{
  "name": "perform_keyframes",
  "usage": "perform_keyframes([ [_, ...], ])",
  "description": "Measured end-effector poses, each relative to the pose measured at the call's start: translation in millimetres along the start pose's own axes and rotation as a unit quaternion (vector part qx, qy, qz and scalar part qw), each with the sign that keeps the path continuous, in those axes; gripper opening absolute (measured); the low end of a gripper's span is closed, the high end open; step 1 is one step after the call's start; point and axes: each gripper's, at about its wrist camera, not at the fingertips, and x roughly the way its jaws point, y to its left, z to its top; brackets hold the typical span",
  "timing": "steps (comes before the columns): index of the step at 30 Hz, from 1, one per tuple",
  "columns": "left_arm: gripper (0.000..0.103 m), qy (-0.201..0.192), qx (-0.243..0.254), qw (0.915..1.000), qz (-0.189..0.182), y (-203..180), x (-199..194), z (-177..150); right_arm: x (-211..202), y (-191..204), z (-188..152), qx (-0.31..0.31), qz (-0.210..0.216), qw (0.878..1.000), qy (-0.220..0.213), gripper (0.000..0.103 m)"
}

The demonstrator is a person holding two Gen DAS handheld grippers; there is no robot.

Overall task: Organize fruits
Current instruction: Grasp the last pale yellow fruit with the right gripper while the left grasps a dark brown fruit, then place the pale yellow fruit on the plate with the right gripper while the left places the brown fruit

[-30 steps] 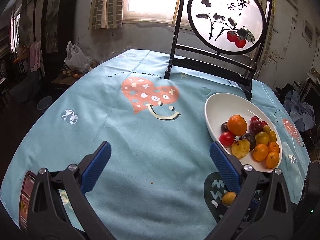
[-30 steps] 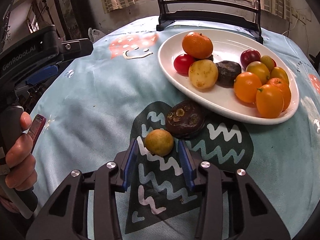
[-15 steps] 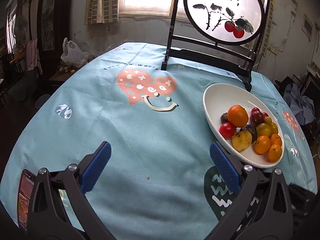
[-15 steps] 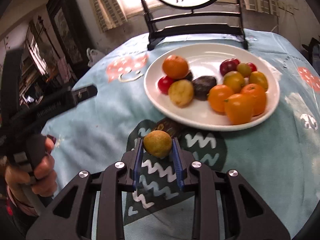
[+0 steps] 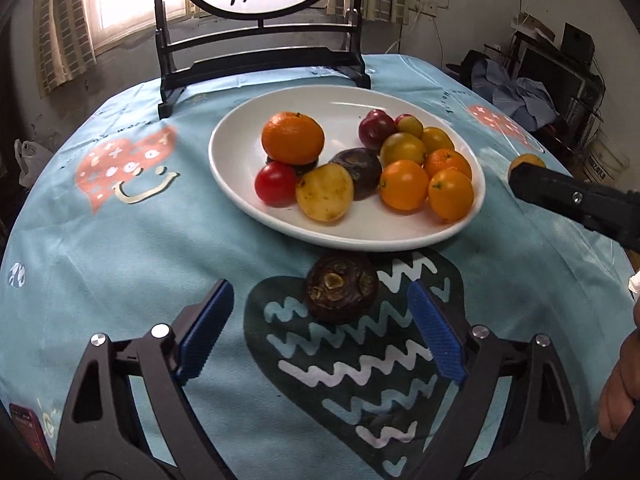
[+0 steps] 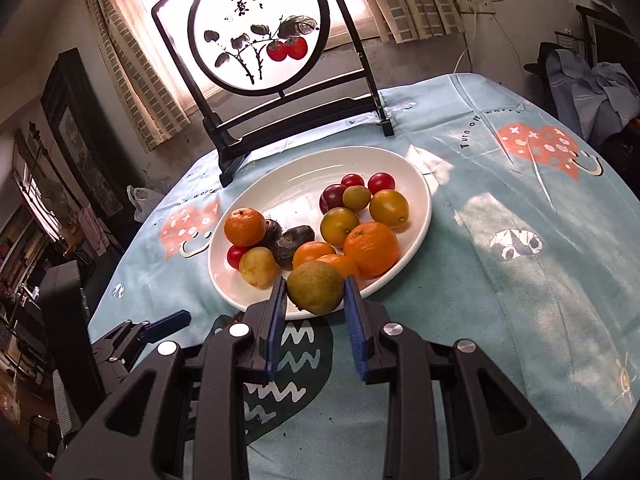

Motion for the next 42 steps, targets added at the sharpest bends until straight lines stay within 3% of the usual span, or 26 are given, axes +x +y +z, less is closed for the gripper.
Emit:
perform_keyframes([
  [2, 0.076, 0.013, -0.001, 0.9999, -0.003, -1.0, 7.9, 0.3, -0.5, 2.8, 0.3, -0.004, 0.002, 1.000, -0.002, 0.029],
  [9, 0.070, 0.029, -0.008, 0.9995, -0.004, -2.6, 22.4, 1.4, -4.7, 5.2, 0.9, -0.004, 0.012, 1.000, -0.002, 0.029],
  [16, 0.050, 0.029, 0.008, 0.9995, 0.005, -8.9, 22.7, -1.1, -8.9, 8.2, 1.5, -0.007, 0.017, 1.000, -0.010, 0.029],
  [20, 0.044, 0.028, 0.010, 0.9995, 0.004, -12.1, 19.9, -2.9, -7.9, 8.6, 1.1, -0.008, 0.013, 1.000, -0.008, 0.029],
  [32, 0.043, 0.007, -0.015, 0.9999, 0.004, -5.8, -3.1, -7.9, 1.7, 14.7, -5.0, -0.034, 0.004, 0.999, -0.003, 0.029],
  [42, 0.043, -0.057, -0.036, 0.9975, 0.022, -4.6, -50.0, -16.0, 3.3, 30.4, -16.1, -0.071, 0.017, 0.997, -0.013, 0.029],
])
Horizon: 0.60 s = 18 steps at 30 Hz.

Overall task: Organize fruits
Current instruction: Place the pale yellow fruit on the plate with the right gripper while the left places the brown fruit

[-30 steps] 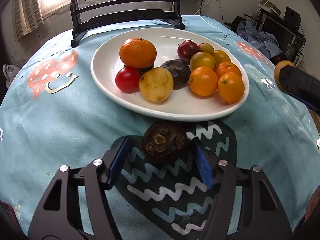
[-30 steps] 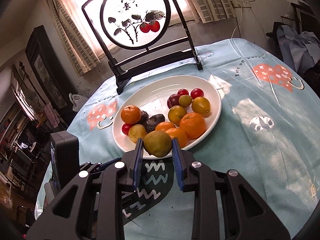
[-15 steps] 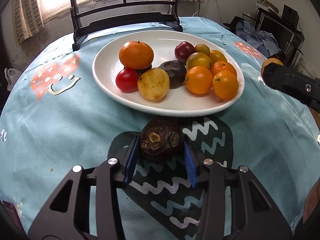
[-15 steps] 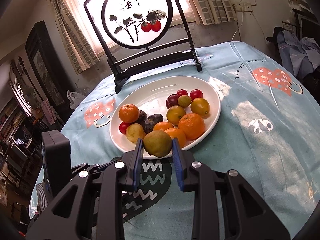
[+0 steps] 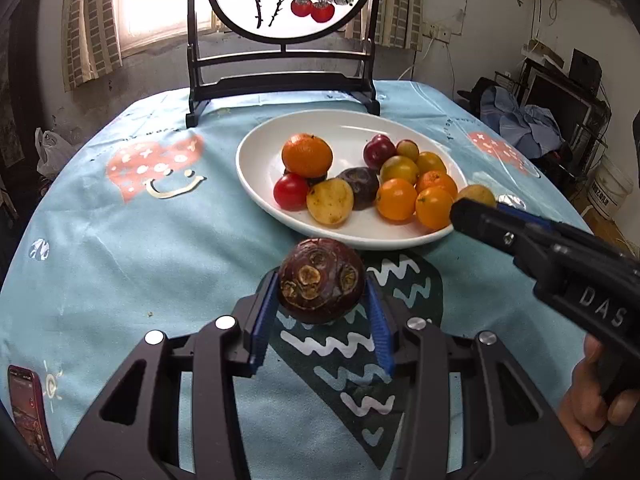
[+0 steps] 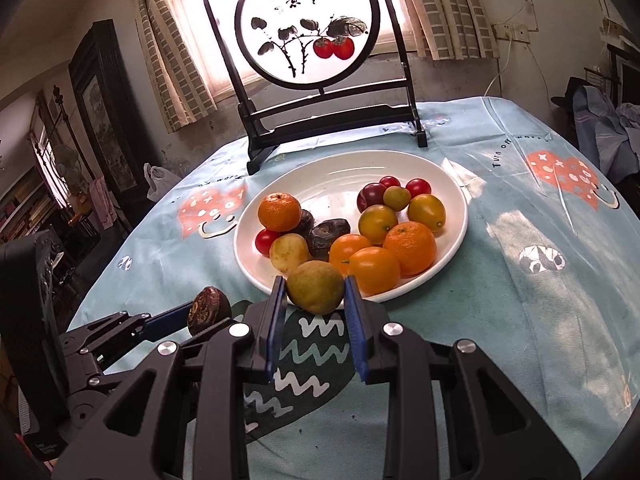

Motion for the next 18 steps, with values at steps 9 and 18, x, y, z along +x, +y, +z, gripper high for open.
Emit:
perform_keyframes([
  [9, 0.043, -0.046, -0.007, 0.9989, -0.005, 3.3, -16.1, 37.1, -12.3, 2.7, 11.8, 0.000, 0.018, 0.999, -0.041, 0.030],
  [18, 0.043, -0.051, 0.009, 0.9986, 0.000, -6.0, 23.3, 96.4, 13.9, -26.4, 58.7, 0.016, 0.001, 0.999, -0.045, 0.029],
])
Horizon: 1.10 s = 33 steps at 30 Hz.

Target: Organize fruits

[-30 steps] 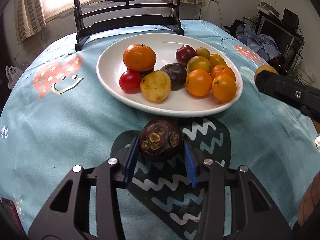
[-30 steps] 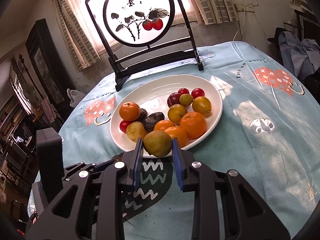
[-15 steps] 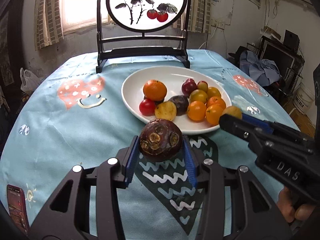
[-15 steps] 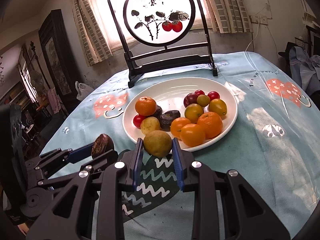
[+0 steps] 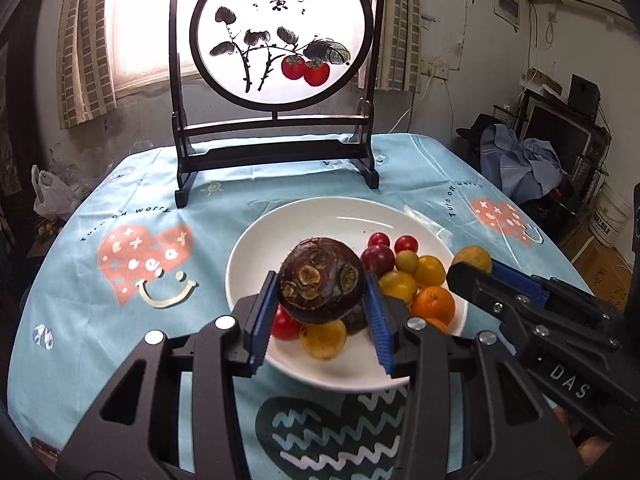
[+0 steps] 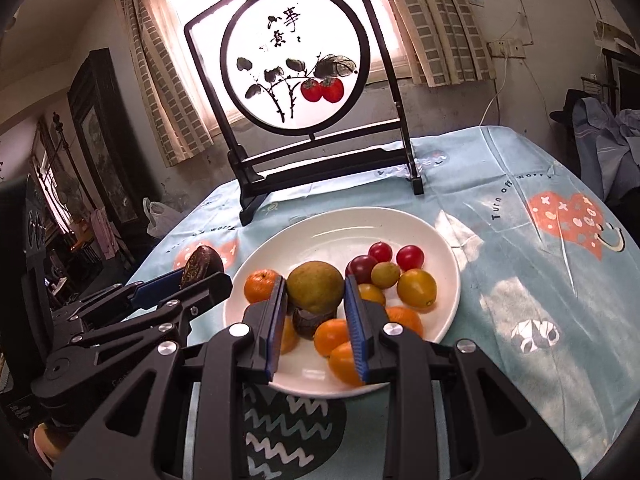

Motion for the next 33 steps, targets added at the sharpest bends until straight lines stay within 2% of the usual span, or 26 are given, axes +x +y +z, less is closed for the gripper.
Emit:
perform_keyframes([
  [11, 0.043, 0.026, 0.000, 0.9995, 0.019, 10.0, 57.7, 22.9, 51.8, -30.3, 17.0, 0.003, -0.010, 0.999, 0.035, 0.029],
  [13, 0.047, 0.029, 0.000, 0.9993, 0.026, 10.8, 61.8, 23.1, 55.7, -30.6, 18.9, -0.003, -0.012, 0.999, 0.036, 0.031],
  [14, 0.066, 0.025, -0.002, 0.9990, 0.036, 11.3, 60.6, 22.8, 56.2, -30.7, 19.0, -0.006, -0.016, 0.999, 0.036, 0.046],
  [15, 0.078, 0.018, -0.004, 0.9986, 0.049, 11.8, 57.0, 23.0, 54.7, -30.4, 18.7, -0.008, -0.025, 0.999, 0.034, 0.057],
  [16, 0.087, 0.007, -0.005, 0.9979, 0.065, 12.2, 51.3, 23.0, 51.3, -29.5, 18.8, -0.008, -0.036, 0.999, 0.027, 0.062],
  [17, 0.092, -0.001, -0.003, 0.9974, 0.073, 12.2, 45.1, 23.3, 46.9, -27.7, 19.4, -0.011, -0.040, 0.999, 0.021, 0.062],
  [19, 0.096, -0.002, -0.002, 0.9971, 0.076, 13.8, 33.9, 24.3, 39.7, -23.3, 21.9, -0.021, -0.030, 0.999, 0.027, 0.062],
  [22, 0.097, 0.001, -0.007, 0.9976, 0.069, 18.4, 14.8, 18.2, 24.2, -17.0, 19.9, -0.025, -0.022, 0.999, 0.031, 0.069],
  [24, 0.097, 0.003, -0.012, 0.9977, 0.066, 21.6, -0.2, 9.7, 13.6, -12.4, 12.8, -0.028, -0.010, 0.999, 0.039, 0.078],
  [26, 0.099, 0.005, -0.016, 0.9980, 0.061, 25.3, -15.8, -2.1, 1.5, -7.3, 1.4, -0.036, -0.004, 0.998, 0.044, 0.095],
  [31, 0.101, 0.005, -0.015, 0.9974, 0.070, 31.9, -48.4, -49.0, -32.6, 4.4, -42.8, -0.070, -0.004, 0.997, 0.040, 0.102],
  [33, 0.101, 0.013, -0.017, 0.9968, 0.077, 35.1, -54.4, -69.3, -37.3, 5.0, -60.8, -0.072, -0.008, 0.995, 0.072, 0.102],
])
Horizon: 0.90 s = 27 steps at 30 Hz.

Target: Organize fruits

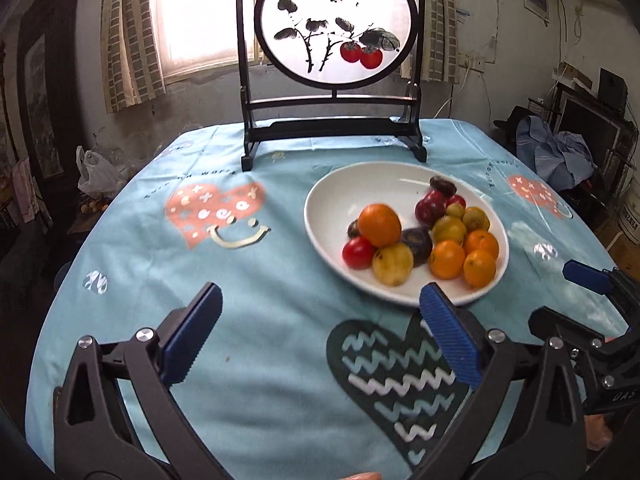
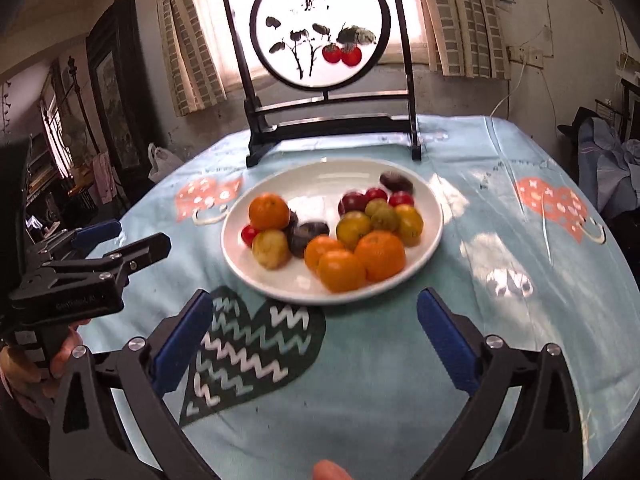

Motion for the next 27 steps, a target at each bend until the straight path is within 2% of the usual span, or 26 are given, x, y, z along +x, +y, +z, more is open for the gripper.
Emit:
perform_keyframes([
  [2, 0.101, 0.009, -0.007, 0.9999, 0.005, 5.2, -2.6, -16.5, 0.7, 1.3, -14.3, 0.003, 0.003, 1.000, 0.029, 0.102],
  [4, 0.101, 0.024, -0.016, 0.9996, 0.004, 8.7, -4.1, -25.3, 0.5, 3.0, -25.2, 0.005, -0.003, 0.999, 0.040, 0.102],
  [6, 0.101, 0.023, -0.023, 0.9995, -0.004, 12.4, -7.9, -31.4, -0.8, 7.0, -31.7, -0.006, -0.014, 0.999, 0.044, 0.102],
  [9, 0.101, 0.020, -0.026, 0.9995, -0.004, 14.2, -11.5, -40.3, -7.0, 10.9, -36.8, -0.016, -0.023, 0.999, 0.036, 0.102],
  [14, 0.101, 0.039, -0.015, 0.9991, -0.004, 11.1, -8.6, -51.5, -15.2, 6.3, -39.6, -0.005, -0.018, 0.999, 0.026, 0.102],
  [20, 0.101, 0.030, 0.011, 0.9995, -0.004, 2.4, -12.5, -53.9, -15.5, 2.4, -39.5, 0.003, -0.021, 1.000, 0.023, 0.102],
  [27, 0.101, 0.037, 0.012, 0.9993, -0.003, 2.1, -10.2, -54.0, -17.1, 6.6, -39.9, -0.011, -0.027, 0.999, 0.017, 0.102],
])
